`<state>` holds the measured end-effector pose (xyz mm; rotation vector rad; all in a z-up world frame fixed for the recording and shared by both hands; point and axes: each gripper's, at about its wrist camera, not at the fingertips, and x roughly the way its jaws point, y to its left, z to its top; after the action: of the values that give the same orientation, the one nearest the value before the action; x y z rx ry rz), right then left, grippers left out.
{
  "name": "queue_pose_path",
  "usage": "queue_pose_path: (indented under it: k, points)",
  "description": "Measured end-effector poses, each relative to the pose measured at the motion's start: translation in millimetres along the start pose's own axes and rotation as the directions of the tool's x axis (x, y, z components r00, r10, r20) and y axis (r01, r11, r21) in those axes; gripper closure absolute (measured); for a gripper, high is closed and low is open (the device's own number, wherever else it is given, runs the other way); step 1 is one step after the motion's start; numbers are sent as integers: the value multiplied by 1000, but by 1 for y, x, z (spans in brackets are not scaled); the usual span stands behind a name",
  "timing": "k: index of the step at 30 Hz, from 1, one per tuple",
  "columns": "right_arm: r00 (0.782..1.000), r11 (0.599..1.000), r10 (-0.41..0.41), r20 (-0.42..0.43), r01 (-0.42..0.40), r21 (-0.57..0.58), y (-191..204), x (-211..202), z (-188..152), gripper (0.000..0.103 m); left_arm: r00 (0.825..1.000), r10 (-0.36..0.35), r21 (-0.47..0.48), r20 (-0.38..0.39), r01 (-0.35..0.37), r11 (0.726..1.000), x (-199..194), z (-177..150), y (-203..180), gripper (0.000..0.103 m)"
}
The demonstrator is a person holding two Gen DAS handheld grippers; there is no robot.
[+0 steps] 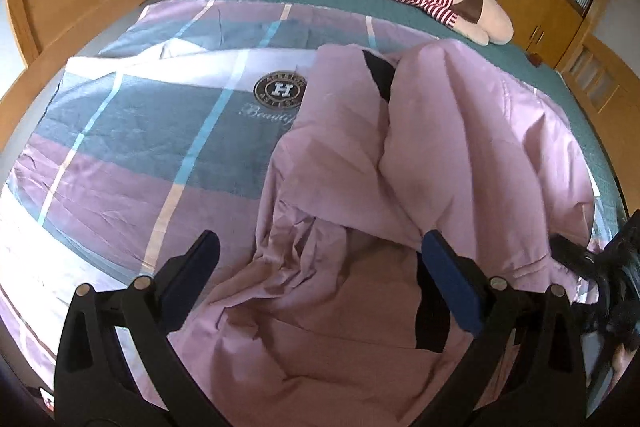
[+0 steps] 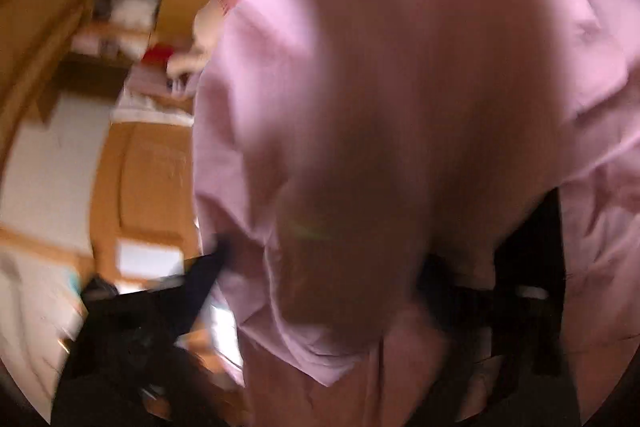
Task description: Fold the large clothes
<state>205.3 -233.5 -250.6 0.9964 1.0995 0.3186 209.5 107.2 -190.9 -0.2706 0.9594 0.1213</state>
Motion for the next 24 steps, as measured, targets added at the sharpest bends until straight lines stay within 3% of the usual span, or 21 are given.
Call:
queue_pose_path:
  k: [2,3,5,6,9,10,11,12,13,14,16,19,21,23,24]
  points:
    - [998,1000,-12,65,13,-18,2,-12,-3,89,1000,-15,-11,-20,15,1000,4,-1,2,2]
    - [992,996,-53,111,61,-71,12,-20,-7,91,1000,-17,-13,-25,17,1000,6,-1,3,2]
    - [951,941,-152,270,223,-255,47,-47,-18,92,999,-12,-16,-31,11,1000,7,-1,3,2]
    - [918,899,-154,366,283,-333,67,-66,-29,92,1000,-8,-17,-29,7,1000,7,-1,2,2]
    - [856,875,-27,517,270,-401,96,-122,-47,93,1000,-8,-23,-17,8,1000,5,1,2,2]
    - [820,855,-24,571,312,-413,102,-139,-55,93,1000,-9,-25,-13,9,1000,5,2,2,2]
    - [814,842,-25,581,330,-427,103,-145,-56,93,1000,-11,-26,-7,11,1000,4,2,2,2]
    - [829,839,-23,559,320,-441,103,-145,-56,93,1000,-13,-24,-4,13,1000,4,2,2,2]
    - [859,852,-18,512,281,-441,98,-140,-54,93,1000,-13,-18,-4,13,1000,5,1,0,2]
    - [913,874,-11,408,206,-439,88,-126,-53,92,1000,-11,-12,-6,11,1000,6,1,-1,2]
    - [951,862,-60,304,203,-465,74,-100,-55,92,1000,-14,7,-10,14,1000,9,-1,-6,2]
    - [966,818,-137,218,234,-525,66,-74,-71,92,999,-31,20,4,31,999,8,-1,-12,2]
    - [971,826,-166,173,233,-514,53,-62,-80,91,999,-51,31,19,51,998,6,-1,-16,2]
    - [963,804,-195,188,267,-531,52,-64,-83,90,996,-77,32,35,76,997,3,-3,-20,2]
    - [953,771,-213,217,300,-562,56,-65,-87,90,992,-116,31,47,114,993,1,-4,-23,2]
